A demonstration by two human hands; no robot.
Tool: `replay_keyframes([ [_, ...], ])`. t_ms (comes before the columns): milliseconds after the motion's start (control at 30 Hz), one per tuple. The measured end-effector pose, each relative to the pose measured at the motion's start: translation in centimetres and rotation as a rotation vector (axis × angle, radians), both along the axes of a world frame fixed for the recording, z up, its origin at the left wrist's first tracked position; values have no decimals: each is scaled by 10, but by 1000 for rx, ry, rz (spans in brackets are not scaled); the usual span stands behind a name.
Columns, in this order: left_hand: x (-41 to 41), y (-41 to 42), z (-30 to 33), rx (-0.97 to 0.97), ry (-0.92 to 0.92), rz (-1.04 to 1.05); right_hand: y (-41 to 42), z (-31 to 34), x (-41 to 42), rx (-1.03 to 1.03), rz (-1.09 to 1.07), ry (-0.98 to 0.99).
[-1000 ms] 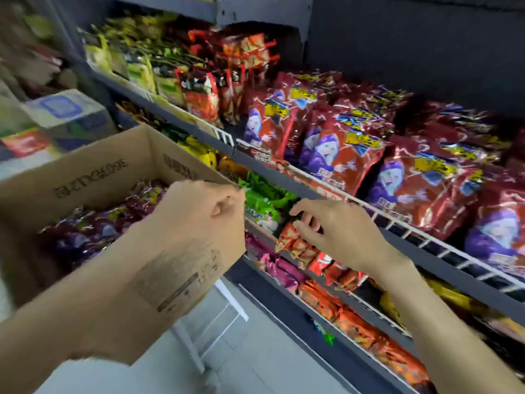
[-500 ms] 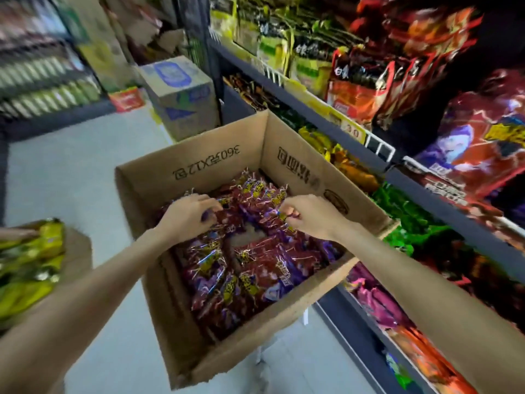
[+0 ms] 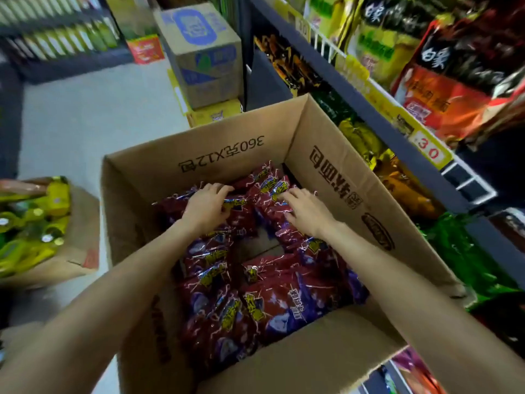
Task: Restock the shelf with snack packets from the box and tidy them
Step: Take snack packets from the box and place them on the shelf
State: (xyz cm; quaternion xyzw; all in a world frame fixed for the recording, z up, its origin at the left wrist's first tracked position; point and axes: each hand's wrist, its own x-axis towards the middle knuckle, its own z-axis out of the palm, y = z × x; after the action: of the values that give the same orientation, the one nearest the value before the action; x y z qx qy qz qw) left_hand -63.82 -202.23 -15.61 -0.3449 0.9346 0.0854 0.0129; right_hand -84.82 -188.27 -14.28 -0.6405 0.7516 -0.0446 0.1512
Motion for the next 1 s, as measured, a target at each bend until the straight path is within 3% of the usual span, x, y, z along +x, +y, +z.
replay_keyframes([
  [167, -5, -16, -26, -8, -19, 56, -57, -31, -11, -10, 40, -39],
  [400, -4, -21, -54, -62, -109, 13, -125, -61, -25, 80, -89, -161],
  [567, 5, -15, -59, -99, -107, -46, -133, -65, -33, 163, -42, -92],
  [733, 12, -11, -62, -17, -99, 42, -138, -61, -36, 349, 43, -27],
  [833, 16, -9, -60, 23, -140, 111, -149, -63, -37, 390, -79, -109],
  [1000, 21, -10, -61, 103, -6, 209, -154, -70, -36, 189, -387, -265],
])
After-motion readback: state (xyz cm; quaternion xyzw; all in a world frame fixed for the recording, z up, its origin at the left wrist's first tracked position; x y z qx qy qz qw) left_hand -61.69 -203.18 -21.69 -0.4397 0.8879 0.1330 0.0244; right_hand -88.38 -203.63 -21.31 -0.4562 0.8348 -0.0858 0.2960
